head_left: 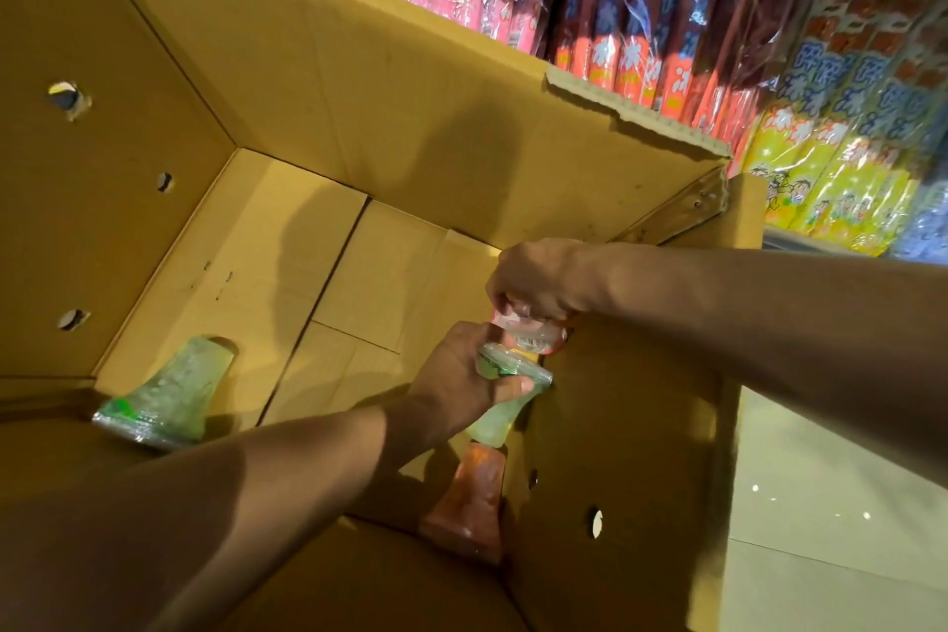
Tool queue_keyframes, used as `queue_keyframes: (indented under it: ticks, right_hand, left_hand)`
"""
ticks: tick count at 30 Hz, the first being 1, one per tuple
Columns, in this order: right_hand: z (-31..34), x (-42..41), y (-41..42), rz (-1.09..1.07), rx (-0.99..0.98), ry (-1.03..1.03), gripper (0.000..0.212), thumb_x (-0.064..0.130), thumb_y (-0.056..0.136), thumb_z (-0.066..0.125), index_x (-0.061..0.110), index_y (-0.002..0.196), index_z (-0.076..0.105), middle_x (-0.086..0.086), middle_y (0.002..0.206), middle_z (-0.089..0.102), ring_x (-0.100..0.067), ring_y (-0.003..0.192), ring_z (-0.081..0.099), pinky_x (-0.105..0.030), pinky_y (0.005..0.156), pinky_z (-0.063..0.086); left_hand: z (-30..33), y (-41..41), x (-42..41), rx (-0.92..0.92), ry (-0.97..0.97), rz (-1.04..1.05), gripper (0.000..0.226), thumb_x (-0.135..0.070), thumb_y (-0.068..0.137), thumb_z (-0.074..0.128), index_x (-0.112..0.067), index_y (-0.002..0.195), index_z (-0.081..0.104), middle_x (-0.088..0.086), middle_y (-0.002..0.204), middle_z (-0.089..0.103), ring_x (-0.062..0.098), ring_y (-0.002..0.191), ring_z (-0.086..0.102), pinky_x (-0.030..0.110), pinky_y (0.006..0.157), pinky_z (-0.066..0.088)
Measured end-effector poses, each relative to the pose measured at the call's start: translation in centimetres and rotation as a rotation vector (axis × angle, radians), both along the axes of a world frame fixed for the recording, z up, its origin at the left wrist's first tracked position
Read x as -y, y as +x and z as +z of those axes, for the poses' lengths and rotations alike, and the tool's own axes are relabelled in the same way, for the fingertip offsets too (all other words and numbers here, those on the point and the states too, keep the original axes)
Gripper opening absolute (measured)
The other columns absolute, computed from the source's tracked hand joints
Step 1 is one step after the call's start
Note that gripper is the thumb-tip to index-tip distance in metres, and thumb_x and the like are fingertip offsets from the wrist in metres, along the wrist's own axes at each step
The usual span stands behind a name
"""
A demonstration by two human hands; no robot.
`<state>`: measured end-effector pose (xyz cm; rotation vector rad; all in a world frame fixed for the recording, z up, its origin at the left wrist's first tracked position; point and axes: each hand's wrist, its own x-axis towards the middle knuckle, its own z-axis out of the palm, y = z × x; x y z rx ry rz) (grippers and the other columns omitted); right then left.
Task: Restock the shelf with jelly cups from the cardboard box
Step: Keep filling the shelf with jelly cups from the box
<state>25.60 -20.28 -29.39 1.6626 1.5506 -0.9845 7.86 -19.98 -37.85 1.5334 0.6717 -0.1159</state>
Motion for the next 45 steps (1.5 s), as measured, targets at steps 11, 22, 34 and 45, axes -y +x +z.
queue_keyframes:
  ticks: [11, 22, 34, 45]
  right_hand:
    - [-0.1, -0.4, 0.2, -0.179, -0.129, 0.186, 0.033, 0.009, 0.094, 0.061, 0.013, 0.126, 0.066, -0.004, 0.128, 0.064, -0.019, 0.113, 0.061, -0.018, 0.084, 0.042]
    - [7.7, -0.6, 1.1, -0.629, -0.250, 0.490, 0.028, 0.005, 0.084, 0.068, 0.021, 0.105, 0.074, 0.006, 0.102, 0.063, -0.013, 0.093, 0.060, -0.023, 0.074, 0.048]
    - [40.0, -1.0, -4.0, -1.349, -0.711, 0.843, 0.025, -0.012, 0.088, 0.061, 0.005, 0.103, 0.073, -0.009, 0.068, 0.063, -0.016, 0.055, 0.056, -0.039, 0.068, 0.057]
    - [76.1, -0.1, -7.3, -1.410, -0.856, 1.071, 0.027, -0.010, 0.089, 0.063, 0.014, 0.093, 0.074, -0.015, 0.085, 0.064, -0.027, 0.076, 0.058, -0.051, 0.080, 0.052]
  left_hand:
    - [-0.1, -0.8, -1.2, 0.043, 0.051, 0.077, 0.034, -0.017, 0.065, 0.092, -0.016, 0.094, 0.074, -0.004, 0.107, 0.065, 0.015, 0.098, 0.067, 0.033, 0.085, 0.058]
    - [10.1, -3.1, -7.1, 0.121, 0.327, 0.028, 0.039, -0.025, 0.063, 0.093, -0.040, 0.087, 0.067, -0.013, 0.111, 0.061, -0.004, 0.099, 0.059, 0.007, 0.082, 0.046]
    - [45.9, -10.1, -11.0, 0.194, 0.550, 0.248, 0.040, -0.027, 0.061, 0.092, -0.042, 0.089, 0.067, -0.026, 0.115, 0.054, -0.007, 0.109, 0.056, 0.008, 0.084, 0.045]
    - [80.0, -12.1, -11.2, 0.382, 0.676, 0.344, 0.034, -0.037, 0.063, 0.087, -0.033, 0.092, 0.070, -0.020, 0.120, 0.053, 0.010, 0.113, 0.060, 0.033, 0.090, 0.055]
